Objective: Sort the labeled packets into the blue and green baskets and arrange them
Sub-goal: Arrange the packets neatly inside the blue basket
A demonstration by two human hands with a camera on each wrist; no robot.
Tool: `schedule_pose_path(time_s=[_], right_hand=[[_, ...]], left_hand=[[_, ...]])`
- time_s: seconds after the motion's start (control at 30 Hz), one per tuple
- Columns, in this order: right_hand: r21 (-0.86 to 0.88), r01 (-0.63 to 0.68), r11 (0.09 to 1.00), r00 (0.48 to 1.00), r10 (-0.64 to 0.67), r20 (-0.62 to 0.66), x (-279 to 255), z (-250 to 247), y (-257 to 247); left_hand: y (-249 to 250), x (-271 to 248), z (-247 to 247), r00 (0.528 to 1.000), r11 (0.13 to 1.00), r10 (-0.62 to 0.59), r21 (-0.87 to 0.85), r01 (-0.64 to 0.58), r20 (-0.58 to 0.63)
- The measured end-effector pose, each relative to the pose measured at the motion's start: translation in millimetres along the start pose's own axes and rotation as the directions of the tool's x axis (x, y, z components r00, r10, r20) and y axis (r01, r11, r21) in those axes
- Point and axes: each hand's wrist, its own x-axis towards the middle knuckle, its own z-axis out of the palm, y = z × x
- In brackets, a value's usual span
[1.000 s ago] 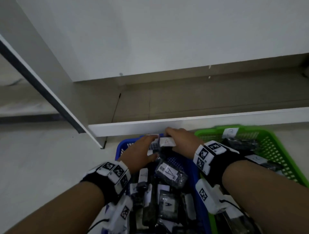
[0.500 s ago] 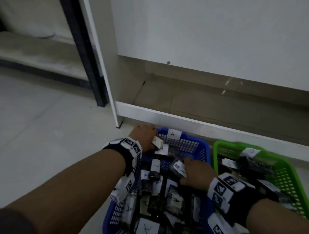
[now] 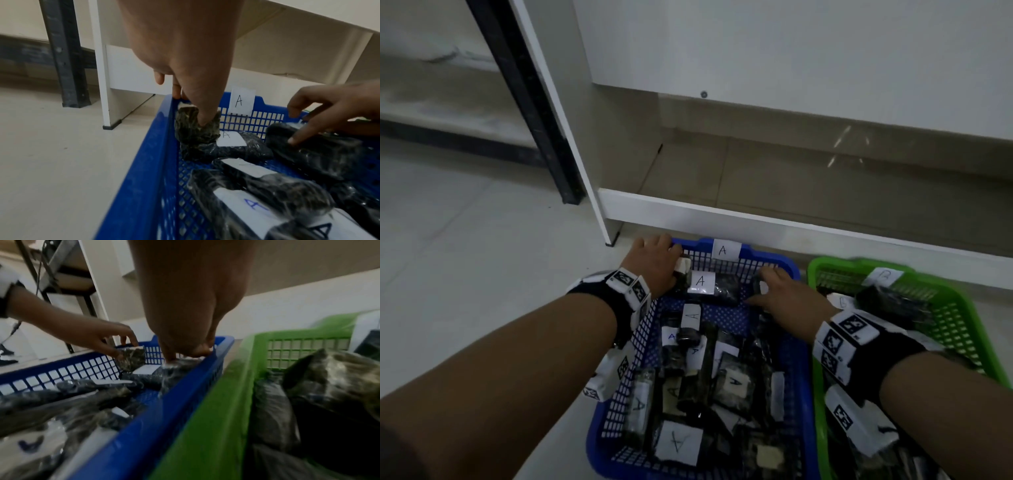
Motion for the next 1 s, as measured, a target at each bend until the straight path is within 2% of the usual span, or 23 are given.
schedule_pose_path(time_s=[0.2,0.33,0.4,0.47,0.57,0.6,0.67,0.73,0.77,0.93,1.0], right_hand=[[0.128,-0.047,0.991,0.997,0.040,0.060,0.1,5.8,2.8],[0.060,-0.025,0.998,0.999,0.023,0.033,0.4,9.8,2.3],[0.064,-0.002,0.998,0.998,0.006,-0.070,-1.2,15.0,-3.9],[0.072,0.013,0.997,0.991,-0.004,-0.135,-2.3,20.2,-11.1],[0.134,-0.034,0.990,0.994,0.048,-0.101,-4.1,24.6,-12.2],[0.171,-0.037,0.985,0.993,0.055,-0.106,-4.3,24.9,-9.6],[0.246,-0.015,0.969,0.991,0.048,-0.126,-7.0,26.1,-3.3],[0.280,0.004,0.960,0.991,0.034,-0.131,-12.1,28.6,0.4],[0.270,0.014,0.963,0.991,0.022,-0.130,-14.7,30.4,1.1],[0.170,0.023,0.985,0.992,-0.001,-0.127,-16.4,33.3,0.8],[0.161,0.018,0.987,0.992,0.002,-0.125,-15.7,31.7,-0.7]], left_hand=[[2.4,-1.3,-2.7,1.000,1.000,-0.022,0.020,0.021,0.017],[10.1,-7.2,-7.0,0.999,0.999,0.041,0.030,-0.041,0.000],[15.8,-11.0,-9.2,0.993,0.993,0.104,0.062,-0.100,-0.061],[23.4,-11.3,-11.1,0.966,0.976,0.213,0.069,-0.205,-0.146],[45.7,-12.4,-18.7,0.874,0.876,0.481,-0.014,-0.483,-0.069],[53.3,-14.3,-19.8,0.855,0.851,0.518,-0.097,-0.517,-0.007],[64.6,-17.0,-15.9,0.865,0.864,0.481,-0.244,-0.440,0.143],[66.7,-18.7,-12.4,0.880,0.926,0.353,-0.249,-0.282,0.317],[65.1,-19.4,-11.2,0.884,0.945,0.297,-0.243,-0.218,0.362],[59.5,-25.4,-4.4,0.871,0.940,0.162,-0.342,0.007,0.463],[59.2,-26.5,-5.0,0.862,0.909,0.111,-0.402,0.114,0.495]])
